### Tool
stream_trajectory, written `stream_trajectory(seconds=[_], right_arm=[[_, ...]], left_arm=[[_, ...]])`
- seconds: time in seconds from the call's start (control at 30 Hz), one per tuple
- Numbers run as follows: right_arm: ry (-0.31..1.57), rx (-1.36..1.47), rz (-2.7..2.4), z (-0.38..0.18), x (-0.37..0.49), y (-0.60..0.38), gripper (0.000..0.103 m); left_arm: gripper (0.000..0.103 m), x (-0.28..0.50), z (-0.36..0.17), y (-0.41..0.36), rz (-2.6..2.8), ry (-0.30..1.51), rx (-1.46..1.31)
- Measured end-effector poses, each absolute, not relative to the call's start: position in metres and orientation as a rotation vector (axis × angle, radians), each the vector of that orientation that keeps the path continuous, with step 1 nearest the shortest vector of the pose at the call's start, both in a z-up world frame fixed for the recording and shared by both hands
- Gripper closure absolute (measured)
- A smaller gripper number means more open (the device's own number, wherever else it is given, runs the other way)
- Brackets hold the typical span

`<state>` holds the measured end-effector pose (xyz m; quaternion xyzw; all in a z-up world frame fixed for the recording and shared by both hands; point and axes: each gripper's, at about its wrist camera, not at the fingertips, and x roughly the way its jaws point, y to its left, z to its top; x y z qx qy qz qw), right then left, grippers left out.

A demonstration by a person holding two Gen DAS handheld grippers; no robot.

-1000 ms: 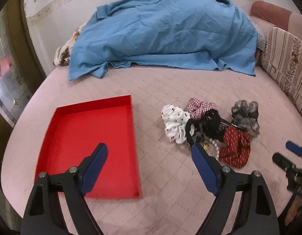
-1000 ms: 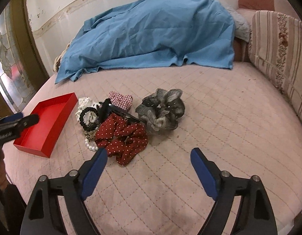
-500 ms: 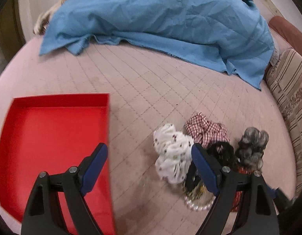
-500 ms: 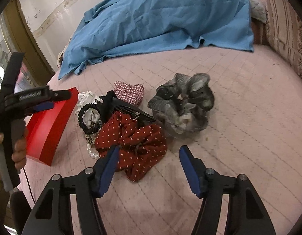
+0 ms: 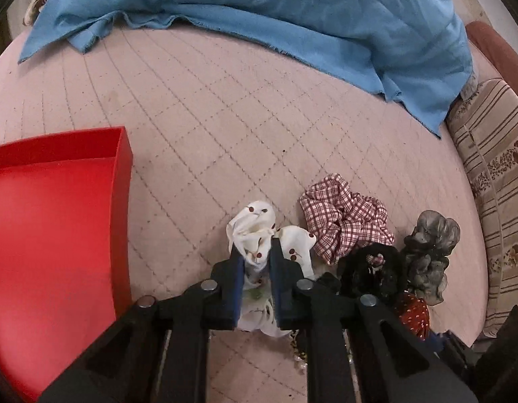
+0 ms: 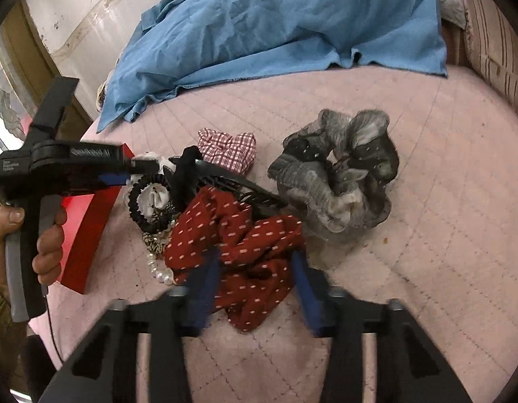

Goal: Organize jewelry
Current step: 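Grasp the white scrunchie with the left tool while the right tool grasps the red polka-dot scrunchie, then carry both scrunchies over the red tray and release them inside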

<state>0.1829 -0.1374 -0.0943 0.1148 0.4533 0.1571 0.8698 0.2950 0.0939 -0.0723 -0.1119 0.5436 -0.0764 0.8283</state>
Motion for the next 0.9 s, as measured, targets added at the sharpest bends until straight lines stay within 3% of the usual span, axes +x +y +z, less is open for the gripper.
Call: stream_trajectory(seconds=[0.03,0.2,0.6,0.9], right_arm=[[0.952,0.246,0.327,-0.095,0.183,-0.138,0.085],[0.932,0.291,0.331,-0.086,0.173,-0.148,0.094],[0.845,0.26,0.325,-0.042,0.119,-0.17,0.094],[0.854,0.29,0.297,-0.033,0.101,-0.19,0.094]], left_arm=[[0.091,0.292,-0.069,0.094,-0.158,1.139,-0.234],[0.092,0.271,-0.039,0.096,-0.175,1.078,-0.253],[0.092,0.193,0.038,0.122,-0.227,0.929,-0.268],[0.092,0.16,0.055,0.159,-0.148,0.855,-0.209]])
